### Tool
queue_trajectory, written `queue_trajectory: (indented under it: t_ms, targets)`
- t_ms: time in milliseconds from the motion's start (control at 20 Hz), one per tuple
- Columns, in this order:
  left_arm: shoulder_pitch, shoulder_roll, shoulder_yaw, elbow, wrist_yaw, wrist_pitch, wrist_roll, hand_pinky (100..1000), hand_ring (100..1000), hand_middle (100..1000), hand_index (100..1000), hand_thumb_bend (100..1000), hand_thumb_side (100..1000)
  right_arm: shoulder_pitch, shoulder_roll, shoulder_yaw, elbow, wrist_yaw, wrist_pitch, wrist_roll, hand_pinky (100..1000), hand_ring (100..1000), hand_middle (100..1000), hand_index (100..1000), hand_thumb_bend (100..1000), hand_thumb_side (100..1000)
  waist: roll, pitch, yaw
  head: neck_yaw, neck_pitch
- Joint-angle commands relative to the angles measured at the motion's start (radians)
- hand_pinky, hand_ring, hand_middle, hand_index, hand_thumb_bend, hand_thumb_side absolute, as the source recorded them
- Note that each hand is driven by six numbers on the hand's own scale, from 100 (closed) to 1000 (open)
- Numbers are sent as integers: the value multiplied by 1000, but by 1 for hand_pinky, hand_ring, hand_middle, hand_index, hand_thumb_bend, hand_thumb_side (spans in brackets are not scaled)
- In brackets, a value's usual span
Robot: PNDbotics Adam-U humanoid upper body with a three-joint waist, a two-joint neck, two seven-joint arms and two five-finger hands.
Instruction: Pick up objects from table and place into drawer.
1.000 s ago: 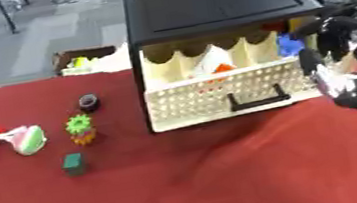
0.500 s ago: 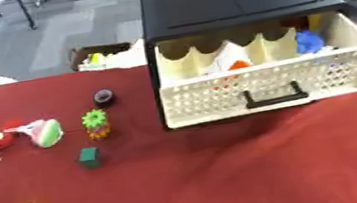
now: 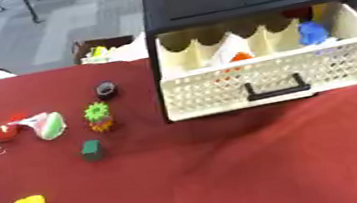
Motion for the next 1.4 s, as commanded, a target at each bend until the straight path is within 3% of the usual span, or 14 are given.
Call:
queue_trajectory:
  t_ms: [50, 200, 350, 500, 650, 800, 950, 1150, 1400]
  targets:
    - [-21, 62, 3, -18, -21, 12, 11, 652, 556, 696, 758, 100, 731, -11, 3, 6, -5, -40, -46, -44, 570, 487, 455, 721, 100, 1000, 0, -18, 2, -4, 9]
    - [-32, 156, 6, -18, -129, 73, -4, 610, 518, 641, 773, 100, 637, 1, 32, 22, -5, -44, -96, -49, 577, 484, 451, 720, 100, 1000, 6, -17, 2, -11, 14]
    - [-46, 258, -13, -18, -256, 130, -47, 550, 479, 618, 788, 100, 584, 8, 45, 27, -5, -36, -106, -41, 578, 483, 449, 718, 100, 1000, 13, -17, 1, -14, 20]
    - [-57, 402, -57, -18, -389, 162, -171, 521, 425, 575, 854, 100, 529, 9, 48, 26, -5, -35, -109, -45, 577, 485, 449, 717, 100, 1000, 18, -19, -2, -16, 26]
    - [-67, 521, -104, -18, -483, 159, -304, 532, 436, 569, 900, 100, 540, 10, 48, 26, -5, -34, -114, -50, 578, 486, 449, 717, 100, 1000, 22, -21, -5, -18, 36]
    - [-78, 617, -150, -18, -515, 151, -412, 553, 458, 557, 929, 100, 601, 7, 48, 29, -5, -35, -124, -54, 578, 488, 449, 716, 100, 1000, 24, -23, -8, -16, 47]
    - [-80, 681, -187, -18, -475, 170, -492, 562, 472, 565, 925, 100, 654, 3, 48, 34, -5, -35, -132, -53, 577, 486, 447, 714, 100, 1000, 25, -25, -9, -14, 64]
    - [-75, 742, -220, -18, -404, 218, -576, 576, 497, 583, 919, 100, 786, 1, 54, 39, -5, -38, -135, -48, 579, 485, 445, 713, 100, 1000, 29, -27, -13, -1, 93]
    - [-85, 780, -255, -18, -363, 253, -651, 608, 562, 620, 940, 100, 907, 3, 58, 39, -5, -43, -134, -45, 580, 484, 443, 710, 100, 1000, 32, -31, -15, 11, 99]
